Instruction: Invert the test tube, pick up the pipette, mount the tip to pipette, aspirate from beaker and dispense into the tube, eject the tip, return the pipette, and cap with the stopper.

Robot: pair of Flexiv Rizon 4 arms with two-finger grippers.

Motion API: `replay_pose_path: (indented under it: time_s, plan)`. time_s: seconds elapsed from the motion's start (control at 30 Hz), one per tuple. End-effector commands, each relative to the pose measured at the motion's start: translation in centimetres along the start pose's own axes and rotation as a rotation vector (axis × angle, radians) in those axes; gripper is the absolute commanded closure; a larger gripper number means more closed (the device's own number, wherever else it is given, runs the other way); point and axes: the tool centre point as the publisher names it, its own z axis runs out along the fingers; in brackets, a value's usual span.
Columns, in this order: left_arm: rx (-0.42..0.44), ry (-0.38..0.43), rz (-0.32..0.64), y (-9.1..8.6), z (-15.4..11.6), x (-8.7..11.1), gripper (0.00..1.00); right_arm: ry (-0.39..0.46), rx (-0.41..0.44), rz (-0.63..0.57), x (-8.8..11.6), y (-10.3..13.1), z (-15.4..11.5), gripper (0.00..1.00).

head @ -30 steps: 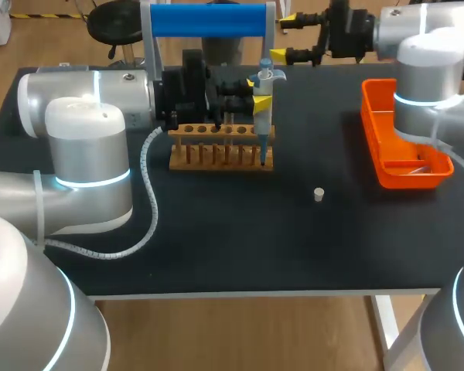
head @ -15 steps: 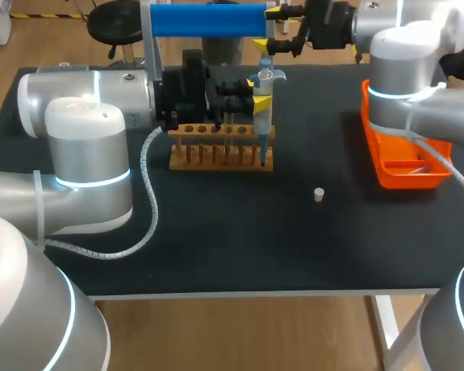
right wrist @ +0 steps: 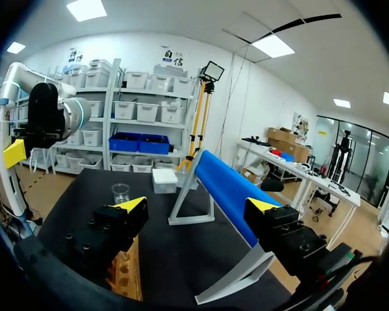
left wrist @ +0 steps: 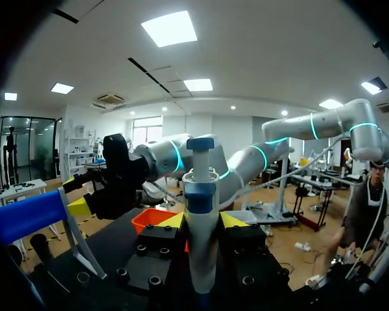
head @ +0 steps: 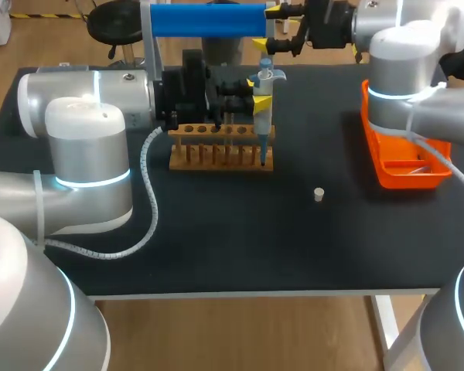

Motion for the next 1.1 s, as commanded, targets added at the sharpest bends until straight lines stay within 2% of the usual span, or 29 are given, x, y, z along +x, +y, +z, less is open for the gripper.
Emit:
replay_pose_path:
  time_s: [0.03,1.1]
  plan:
    - [0.004,-0.005,0.001,0.09,0.13,0.06,1.0,-0.001,0.002,0.0,0.08,0.06,-0.15,0.0]
    - [0.004,-0.005,0.001,0.09,0.13,0.06,1.0,-0.008,0.009,0.003,0.0,-0.06,0.01,0.0]
